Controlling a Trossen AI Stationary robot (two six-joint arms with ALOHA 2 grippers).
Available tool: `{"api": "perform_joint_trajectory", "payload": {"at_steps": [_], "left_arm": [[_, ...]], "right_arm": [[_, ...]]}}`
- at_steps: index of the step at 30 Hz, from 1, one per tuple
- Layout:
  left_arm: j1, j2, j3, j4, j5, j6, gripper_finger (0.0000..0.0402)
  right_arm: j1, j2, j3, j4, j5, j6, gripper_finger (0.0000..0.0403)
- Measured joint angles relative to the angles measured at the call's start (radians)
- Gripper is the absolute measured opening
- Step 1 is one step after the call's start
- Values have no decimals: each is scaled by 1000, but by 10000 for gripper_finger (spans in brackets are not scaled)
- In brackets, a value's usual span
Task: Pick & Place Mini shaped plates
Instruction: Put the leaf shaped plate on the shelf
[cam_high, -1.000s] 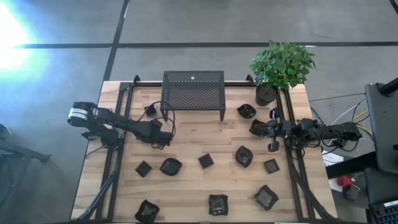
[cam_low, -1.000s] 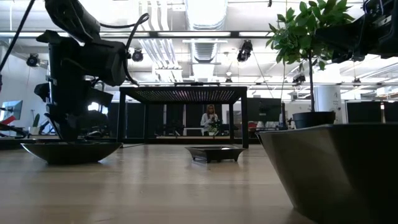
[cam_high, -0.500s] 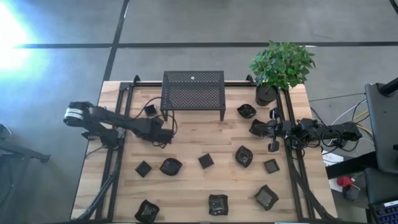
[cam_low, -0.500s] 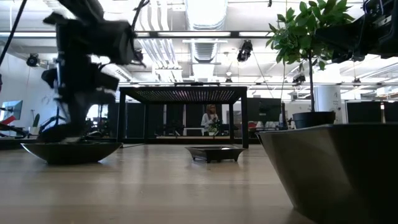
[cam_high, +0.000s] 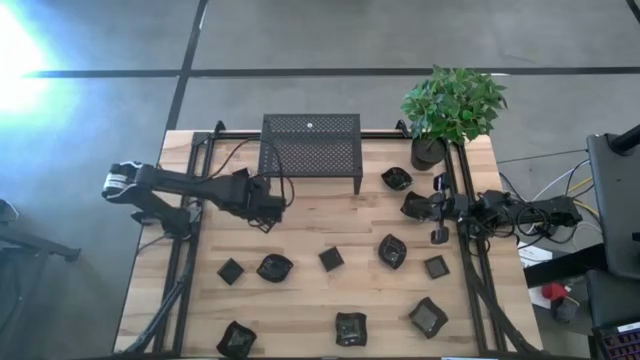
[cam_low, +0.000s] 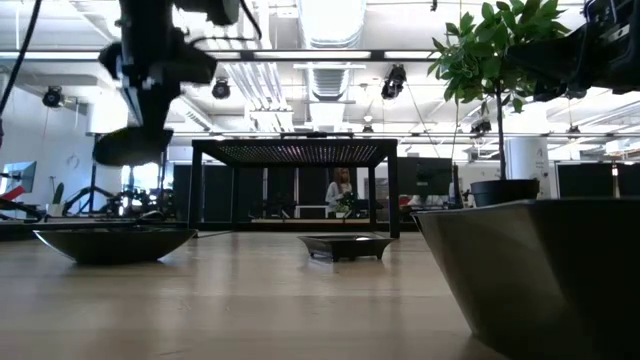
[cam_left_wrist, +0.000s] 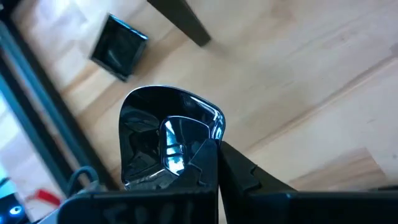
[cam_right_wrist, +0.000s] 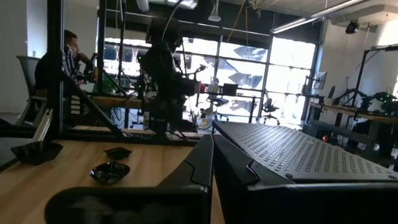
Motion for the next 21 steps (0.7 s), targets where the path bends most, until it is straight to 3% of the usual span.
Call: {"api": "perform_joint_trajectory", "payload": {"at_steps": [5,9,15,21], "left_arm": [[18,0,128,-101,-7,-6,0],[54,0,229,-126,-83,36,0],[172,20,377,-117,-175,215,0],[333,136,500,-51,-189,456,0]], "right_arm": [[0,0,0,-42,0,53,8],[0,0,0,-50,0,80,8],[0,0,0,-57,0,143,8],[0,0,0,-57,0,142,8]]}}
